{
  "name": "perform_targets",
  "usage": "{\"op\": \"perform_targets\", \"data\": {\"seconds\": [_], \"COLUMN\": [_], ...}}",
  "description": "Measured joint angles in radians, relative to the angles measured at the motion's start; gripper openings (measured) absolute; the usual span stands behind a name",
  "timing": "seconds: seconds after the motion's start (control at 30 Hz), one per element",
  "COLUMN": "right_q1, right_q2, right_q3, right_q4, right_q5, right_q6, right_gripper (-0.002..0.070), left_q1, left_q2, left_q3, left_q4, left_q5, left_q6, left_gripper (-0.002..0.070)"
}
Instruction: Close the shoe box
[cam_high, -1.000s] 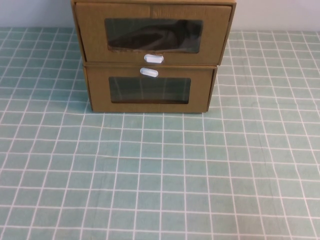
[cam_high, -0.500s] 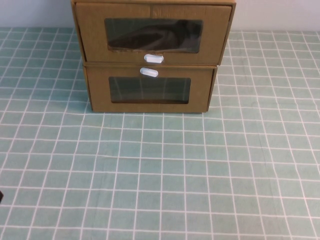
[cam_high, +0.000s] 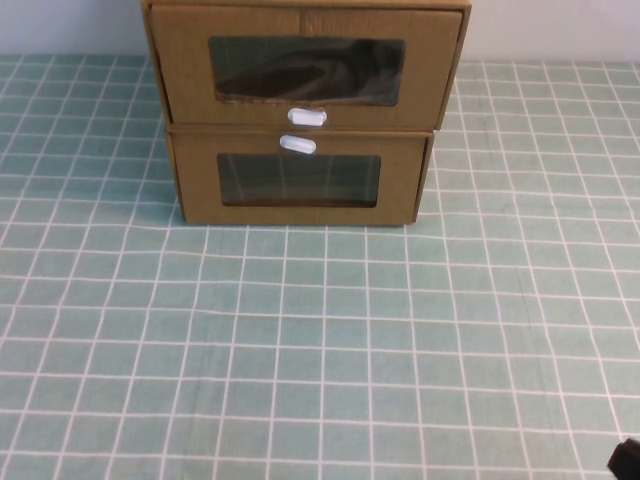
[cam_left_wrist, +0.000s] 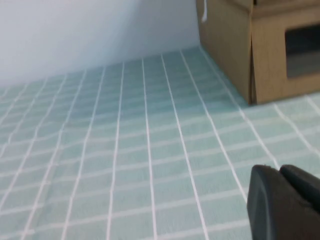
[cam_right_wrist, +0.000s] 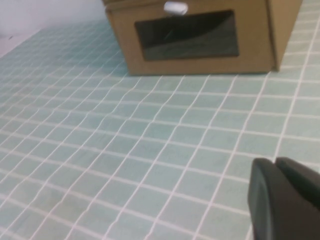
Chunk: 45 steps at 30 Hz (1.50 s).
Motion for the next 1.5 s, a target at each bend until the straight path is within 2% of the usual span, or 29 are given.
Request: {"op": "perform_targets", "data": {"seconds": [0.1, 0.27, 0.37, 1.0, 1.2, 1.33, 1.5], "right_q1": [-0.001, -0.003, -0.003, -0.003, -0.005, -0.005, -0.005], "right_q2": [0.0, 0.0, 0.0, 0.0, 0.0, -0.005, -0.009], "right_q3": [0.0, 0.0, 0.0, 0.0, 0.0, 0.0, 0.0], "right_q4": [-0.004, -0.006, -0.008, -0.018, -0.02, -0.025, -0.222], "right_q5": [0.045, 0.12, 0.158, 0.314, 0.194, -0.021, -0.251], "right_q6": [0.0, 0.0, 0.0, 0.0, 0.0, 0.0, 0.028], "right_gripper": [-0.0014, -0.0014, -0.0014, -0.0014, -0.0014, -0.0014, -0.0014], "left_q1": [-0.015, -0.034, -0.034, -0.034, -0.034, -0.034, -0.034], "left_q2": [0.0, 0.0, 0.0, 0.0, 0.0, -0.002, -0.002], "left_q3": [0.002, 0.002, 0.002, 0.002, 0.002, 0.002, 0.002], "left_q4": [0.088, 0.231, 0.285, 0.308, 0.31, 0.31, 0.31], "left_q5": [0.07, 0.167, 0.172, 0.172, 0.174, 0.174, 0.174], "left_q6": [-0.08, -0.368, -0.431, -0.45, -0.45, -0.45, -0.45], "left_gripper": [-0.0003, -0.0003, -0.0003, -0.0003, -0.0003, -0.0003, -0.0003]}}
